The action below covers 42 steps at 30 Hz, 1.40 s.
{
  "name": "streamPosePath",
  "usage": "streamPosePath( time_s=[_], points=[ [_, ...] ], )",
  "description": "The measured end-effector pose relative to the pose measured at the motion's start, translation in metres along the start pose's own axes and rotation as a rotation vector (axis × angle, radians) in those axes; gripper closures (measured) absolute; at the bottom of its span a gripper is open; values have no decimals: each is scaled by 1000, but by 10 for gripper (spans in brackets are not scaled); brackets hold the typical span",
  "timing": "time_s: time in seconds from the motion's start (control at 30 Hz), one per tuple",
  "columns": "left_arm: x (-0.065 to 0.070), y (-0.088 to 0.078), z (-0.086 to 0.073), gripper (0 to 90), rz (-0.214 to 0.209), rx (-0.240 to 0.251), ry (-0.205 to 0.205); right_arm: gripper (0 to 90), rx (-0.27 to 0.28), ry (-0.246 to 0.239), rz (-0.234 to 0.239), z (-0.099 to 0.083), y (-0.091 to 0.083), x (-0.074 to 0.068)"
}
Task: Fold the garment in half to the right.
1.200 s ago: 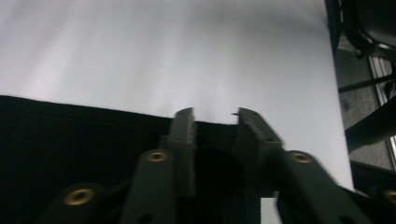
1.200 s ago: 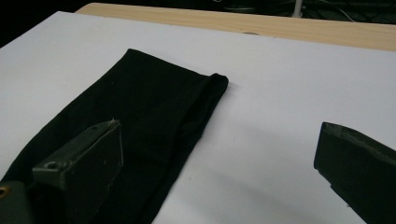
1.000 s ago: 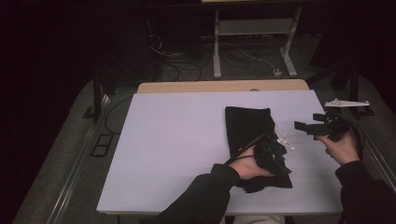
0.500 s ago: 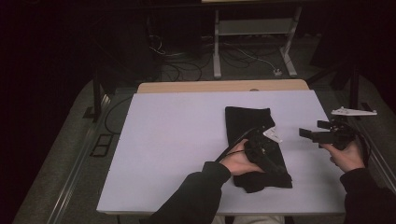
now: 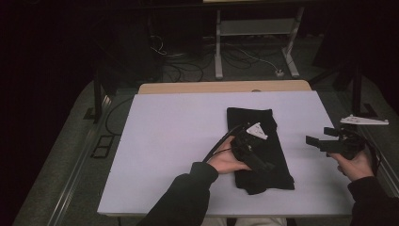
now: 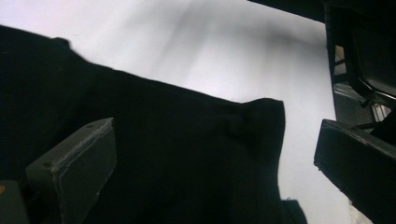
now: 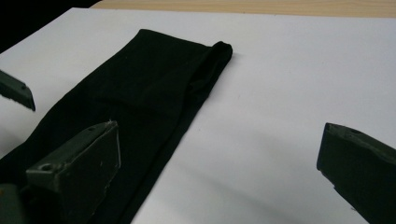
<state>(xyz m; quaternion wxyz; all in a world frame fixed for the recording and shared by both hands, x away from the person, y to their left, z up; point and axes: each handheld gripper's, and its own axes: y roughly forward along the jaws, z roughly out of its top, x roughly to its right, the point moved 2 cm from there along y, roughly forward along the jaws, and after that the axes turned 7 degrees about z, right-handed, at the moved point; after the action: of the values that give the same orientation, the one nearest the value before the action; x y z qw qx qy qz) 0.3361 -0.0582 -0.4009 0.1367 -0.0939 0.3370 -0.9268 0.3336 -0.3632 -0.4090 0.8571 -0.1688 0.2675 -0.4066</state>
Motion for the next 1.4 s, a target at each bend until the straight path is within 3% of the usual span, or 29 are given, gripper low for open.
streamPosePath(
  time_s=[0.73, 1.4],
  points=[
    [-22, -47, -25, 0, 83, 56, -28, 0, 5, -19, 15, -16, -8, -12],
    [-41, -85, -61, 0, 161, 95, -93, 0, -11, -43, 35, -32, -10, -24]
  ],
)
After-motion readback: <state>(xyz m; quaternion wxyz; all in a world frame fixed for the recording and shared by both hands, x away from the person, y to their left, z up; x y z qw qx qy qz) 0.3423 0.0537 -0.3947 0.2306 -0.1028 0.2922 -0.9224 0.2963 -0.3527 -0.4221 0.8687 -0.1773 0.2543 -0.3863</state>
